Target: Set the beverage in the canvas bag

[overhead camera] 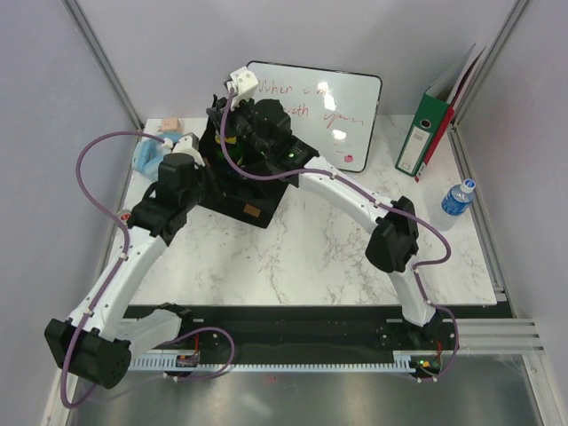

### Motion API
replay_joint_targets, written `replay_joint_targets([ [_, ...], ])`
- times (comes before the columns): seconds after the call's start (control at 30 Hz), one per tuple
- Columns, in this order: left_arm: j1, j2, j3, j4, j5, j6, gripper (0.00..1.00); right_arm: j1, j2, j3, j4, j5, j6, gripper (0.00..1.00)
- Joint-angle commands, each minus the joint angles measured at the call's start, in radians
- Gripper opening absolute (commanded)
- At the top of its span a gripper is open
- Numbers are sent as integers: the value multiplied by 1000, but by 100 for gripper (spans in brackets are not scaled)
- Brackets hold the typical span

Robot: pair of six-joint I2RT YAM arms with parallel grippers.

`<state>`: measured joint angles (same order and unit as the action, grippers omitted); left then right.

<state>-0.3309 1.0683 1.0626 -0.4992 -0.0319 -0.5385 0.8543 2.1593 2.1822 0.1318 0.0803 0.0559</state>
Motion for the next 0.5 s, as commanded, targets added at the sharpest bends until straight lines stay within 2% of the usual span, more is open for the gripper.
replay_joint_targets([
  [0.0,0,-27,0,4,27,-5,2,-1,-90,-30,244,21,-47,0],
  [0.17,0,-30,2,-1,27,-2,2,-1,-114,-62,236,27,-128,0],
  [0.33,0,-39,8,-10,21,2,2,-3,-144,-166,270,39,-205,0],
  [0.47,0,-48,13,-16,15,5,2,-12,-165,-226,305,55,-212,0],
])
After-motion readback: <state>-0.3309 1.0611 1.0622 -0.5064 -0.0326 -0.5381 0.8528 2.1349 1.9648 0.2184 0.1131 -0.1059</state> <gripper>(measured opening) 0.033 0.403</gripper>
